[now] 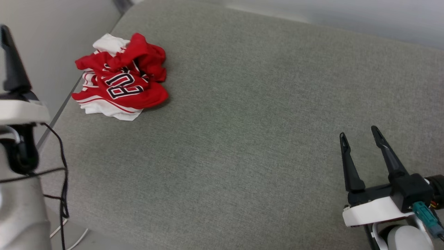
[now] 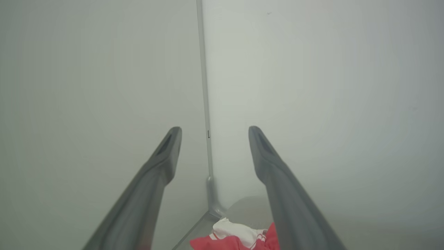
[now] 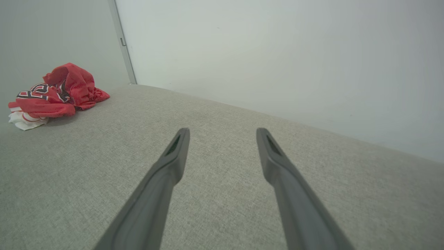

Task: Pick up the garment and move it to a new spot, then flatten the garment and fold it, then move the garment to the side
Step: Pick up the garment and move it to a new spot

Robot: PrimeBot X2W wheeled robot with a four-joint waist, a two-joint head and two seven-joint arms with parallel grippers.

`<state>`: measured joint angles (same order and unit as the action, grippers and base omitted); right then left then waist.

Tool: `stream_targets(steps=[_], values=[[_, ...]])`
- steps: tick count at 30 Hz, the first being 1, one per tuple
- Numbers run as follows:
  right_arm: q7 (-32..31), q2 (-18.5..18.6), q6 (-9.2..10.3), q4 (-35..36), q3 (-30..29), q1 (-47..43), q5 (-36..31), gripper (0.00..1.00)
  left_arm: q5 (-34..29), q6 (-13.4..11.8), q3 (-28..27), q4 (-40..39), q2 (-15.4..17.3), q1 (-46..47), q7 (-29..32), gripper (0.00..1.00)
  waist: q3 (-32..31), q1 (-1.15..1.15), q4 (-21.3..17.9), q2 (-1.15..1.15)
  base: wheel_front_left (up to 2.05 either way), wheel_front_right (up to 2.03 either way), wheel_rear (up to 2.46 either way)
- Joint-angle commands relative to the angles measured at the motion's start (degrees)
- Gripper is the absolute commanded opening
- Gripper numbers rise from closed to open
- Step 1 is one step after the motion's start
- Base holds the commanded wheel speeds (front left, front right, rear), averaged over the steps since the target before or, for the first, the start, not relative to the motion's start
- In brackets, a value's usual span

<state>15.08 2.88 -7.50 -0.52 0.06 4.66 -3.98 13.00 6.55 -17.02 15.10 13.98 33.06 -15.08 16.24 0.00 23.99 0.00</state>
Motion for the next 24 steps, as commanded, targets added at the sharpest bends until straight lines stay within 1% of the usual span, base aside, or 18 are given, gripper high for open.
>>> stream_targets(steps=[1, 3, 6, 9, 11, 14, 16, 20, 21, 24], values=[[0.14, -0.02, 0.02, 0.54, -0.18, 0.68, -0.53, 1.0, 0.79, 0.13, -0.6, 0.58, 1.2, 1.5, -0.14, 1.0, 3.66, 0.0, -2.55, 0.0, 0.0, 0.0, 0.0], [0.14, -0.02, 0.02, 1.41, -0.8, 1.41, -1.31, 1.0, 2.65, 0.54, -0.9, 2.28, 3.14, 4.36, -0.14, 1.0, 5.57, 0.0, -3.21, 0.0, 0.0, 0.0, 0.0], [0.14, -0.02, 0.02, 2.87, -1.12, 2.48, -2.7, 1.0, 5.44, 0.75, -0.26, 6.96, 8.7, 9.41, -0.14, 1.0, 8.72, 0.0, -4.11, 0.0, 0.0, 0.0, 0.0], [0.13, 0.0, 0.02, 4.11, -1.74, 3.27, -3.68, 1.0, 8.75, 0.86, 4.04, 11.88, 14.1, 13.41, 0.88, 1.0, 11.27, 0.0, -4.6, 0.0, 0.0, 0.0, 0.0], [0.14, -0.02, 0.02, 4.9, -1.82, 3.86, -4.07, 1.0, 11.69, 0.84, 7.17, 14.53, 17.51, 15.8, 2.77, 1.0, 12.48, 0.0, -4.82, 0.0, 0.0, 0.0, 0.0], [0.14, -0.01, 0.02, 5.83, -1.57, 4.19, -4.43, 1.0, 18.7, 0.85, 12.63, 17.35, 21.13, 18.48, 9.0, 1.0, 13.8, 0.0, -5.31, 0.0, 0.0, 0.0, 0.0], [0.14, 0.0, 0.02, 6.36, -1.41, 4.71, -4.6, 1.0, 22.81, 0.85, 16.63, 18.48, 23.66, 19.37, 14.46, 1.0, 14.52, 0.0, -5.59, 0.0, 0.0, 0.0, 0.0], [0.14, 0.0, 0.02, 7.13, -1.01, 5.2, -4.86, 1.0, 31.96, 0.86, 25.11, 18.81, 27.48, 20.0, 27.7, 1.0, 15.85, 0.0, -6.22, 0.0, 0.0, 0.0, 0.0], [0.14, 0.0, 0.02, 7.18, -0.83, 5.39, -5.07, 1.0, 34.07, 0.85, 26.96, 18.59, 28.54, 20.04, 30.5, 1.0, 16.23, 0.0, -6.48, 0.0, 0.0, 0.0, 0.0], [0.14, 0.03, 0.02, 7.25, -0.61, 6.25, -5.6, 1.0, 39.88, 0.85, 31.6, 18.21, 30.39, 19.87, 37.56, 1.0, 17.39, 0.0, -7.31, 0.0, 0.0, 0.0, 0.0]])
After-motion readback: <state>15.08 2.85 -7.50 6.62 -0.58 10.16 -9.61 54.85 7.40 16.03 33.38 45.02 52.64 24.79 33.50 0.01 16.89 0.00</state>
